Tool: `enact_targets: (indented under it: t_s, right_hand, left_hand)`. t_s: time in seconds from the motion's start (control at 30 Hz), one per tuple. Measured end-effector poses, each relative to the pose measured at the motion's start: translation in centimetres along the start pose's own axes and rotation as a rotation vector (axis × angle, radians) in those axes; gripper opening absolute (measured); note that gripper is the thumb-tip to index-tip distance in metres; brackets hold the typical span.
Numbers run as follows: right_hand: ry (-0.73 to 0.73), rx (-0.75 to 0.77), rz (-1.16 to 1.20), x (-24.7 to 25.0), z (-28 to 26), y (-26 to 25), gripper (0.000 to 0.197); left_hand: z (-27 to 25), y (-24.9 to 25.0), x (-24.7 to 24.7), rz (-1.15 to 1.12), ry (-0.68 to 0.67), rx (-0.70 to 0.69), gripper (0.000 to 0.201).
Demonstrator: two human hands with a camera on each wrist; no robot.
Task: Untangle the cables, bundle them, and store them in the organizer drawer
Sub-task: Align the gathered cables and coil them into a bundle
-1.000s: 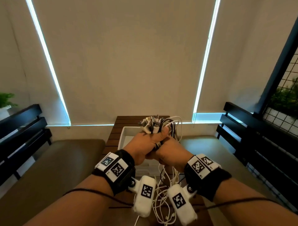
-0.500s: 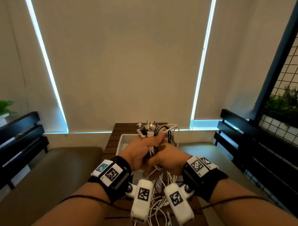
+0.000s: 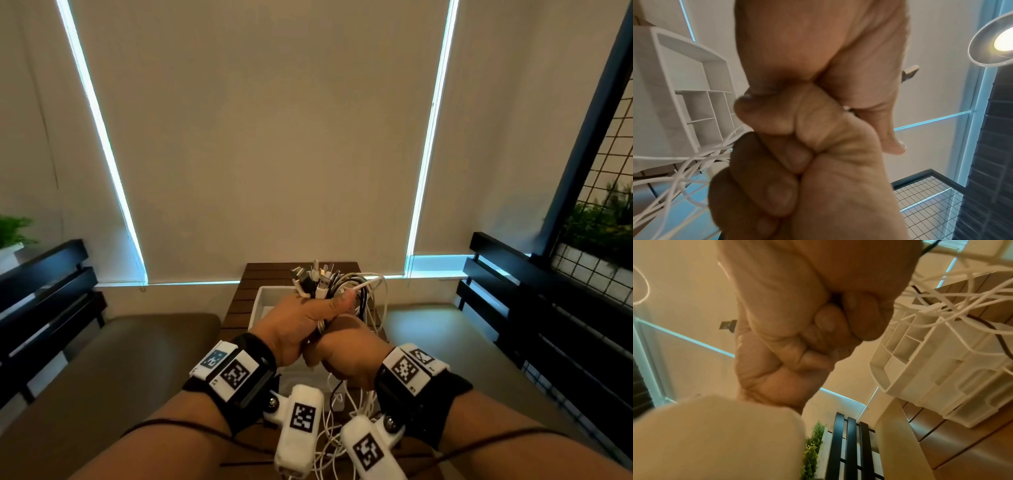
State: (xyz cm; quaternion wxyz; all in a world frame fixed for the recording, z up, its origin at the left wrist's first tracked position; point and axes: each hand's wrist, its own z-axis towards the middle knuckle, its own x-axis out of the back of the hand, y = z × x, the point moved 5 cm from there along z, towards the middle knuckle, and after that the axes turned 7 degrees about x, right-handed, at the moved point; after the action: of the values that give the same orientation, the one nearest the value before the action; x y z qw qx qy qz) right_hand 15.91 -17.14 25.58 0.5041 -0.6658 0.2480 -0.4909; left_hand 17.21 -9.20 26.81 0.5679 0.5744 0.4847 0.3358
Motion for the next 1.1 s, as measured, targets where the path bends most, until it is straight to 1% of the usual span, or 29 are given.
enact_targets:
  t_s: [0.07,0.13,0.17,0.2,0.23,0.27,0.3,0.33,0.37,0.47,0.5,0.53,0.57,0.6,0.63,0.67,0.7,0.73,0.77,0.8,0.83,0.87,0.9,0.93,0.97,1.03,1.1]
  right_hand:
    - [0.020,0.044,-0.129,-0.2,0.1,-0.1,0.027]
    - [0.018,0.077,-0.241,-0.2,0.3,-0.2,0.016]
    - [0.001,0.071,-0.241,-0.1,0.3,-0.1,0.014]
    - [-0.037,0.050,-0.168,-0.1,0.2,0.1,0.014]
    - [-0.088,0.022,-0.076,-0.2,0.2,0.2,0.022]
    - [-0.131,-0.007,-0.009,-0.1,0.1,0.4,0.037]
    - [-0.165,-0.028,-0.001,0.0,0.1,0.4,0.051]
    - [-0.187,-0.035,-0.045,0.2,0.1,0.1,0.059]
    - [-0.200,-0.034,-0.116,0.5,0.0,-0.3,0.061]
    - [-0.220,0.023,-0.428,1.9,-0.4,-2.1,0.061]
    - [-0.216,0.059,-0.474,2.5,-0.6,-2.6,0.058]
    - [-0.200,0.100,-0.465,3.0,-0.9,-3.1,0.050]
    - [-0.168,0.147,-0.410,3.6,-1.1,-3.8,0.036]
    - [-0.125,0.202,-0.347,4.2,-1.5,-4.6,0.021]
    - [-0.052,0.274,-0.296,5.0,-1.6,-5.4,0.013]
    - [0.058,0.373,-0.267,5.9,-1.9,-6.5,0.014]
    - [0.177,0.473,-0.278,6.9,-2.0,-7.3,0.020]
    - [0.264,0.539,-0.328,7.6,-2.1,-7.9,0.028]
    - [0.285,0.554,-0.394,7.9,-1.5,-7.9,0.041]
    - [0.225,0.503,-0.461,7.8,-0.9,-7.6,0.057]
    - [0.116,0.426,-0.487,7.5,-0.2,-7.0,0.069]
    - [0.009,0.365,-0.465,7.0,0.2,-6.4,0.073]
    - [-0.075,0.341,-0.419,6.8,0.6,-5.9,0.070]
    - [-0.129,0.340,-0.389,6.7,0.8,-5.5,0.062]
    - [-0.156,0.352,-0.379,6.6,0.8,-5.4,0.055]
    - [-0.196,0.362,-0.285,6.5,0.7,-5.1,0.052]
    - [-0.228,0.368,-0.160,6.2,0.5,-4.5,0.048]
  left_hand:
    - [0.0,-0.4,-0.2,-0.031,0.017,0.034,0.043]
    - [0.1,-0.6,-0.2,-0.045,0.041,0.069,0.048]
    - [0.1,-0.5,-0.1,-0.049,0.044,0.071,0.044]
    - [0.1,-0.4,0.0,-0.057,0.036,0.059,0.037]
    - [0.2,-0.2,0.2,-0.068,0.028,0.041,0.027]
    - [0.2,-0.1,0.3,-0.079,0.018,0.027,0.020]
    - [0.2,0.0,0.4,-0.090,0.014,0.017,0.017]
    - [0.3,0.2,0.5,-0.094,0.012,0.009,0.019]
    - [0.4,0.4,0.6,-0.092,0.012,0.000,0.022]
    - [0.8,0.6,1.8,-0.122,0.036,-0.020,0.025]
    - [0.8,0.5,2.3,-0.140,0.039,-0.015,0.026]
    - [0.8,0.5,2.7,-0.154,0.032,-0.002,0.029]
    - [0.8,0.4,3.1,-0.158,0.023,0.012,0.031]
    - [0.7,0.3,3.2,-0.153,0.010,0.026,0.032]
    - [0.6,0.3,3.3,-0.141,0.006,0.039,0.030]
    - [0.4,0.3,3.4,-0.128,0.007,0.048,0.024]
    - [0.2,0.3,3.4,-0.108,0.010,0.050,0.018]
    - [0.1,0.4,3.3,-0.079,0.002,0.042,0.017]
    - [-0.1,0.5,3.0,-0.042,-0.010,0.028,0.020]
    - [-0.3,0.7,2.8,-0.004,-0.019,0.012,0.022]
    - [-0.4,0.9,2.5,0.028,-0.031,-0.004,0.025]
    - [-0.6,1.1,2.2,0.051,-0.048,-0.021,0.029]
    - [-0.8,1.4,2.1,0.067,-0.065,-0.037,0.033]
    - [-1.0,1.6,2.0,0.079,-0.075,-0.048,0.035]
    - [-1.2,1.8,2.0,0.090,-0.079,-0.057,0.032]
    - [-1.4,1.9,2.2,0.114,-0.090,-0.061,0.022]
    - [-1.5,1.9,2.4,0.132,-0.097,-0.065,0.020]
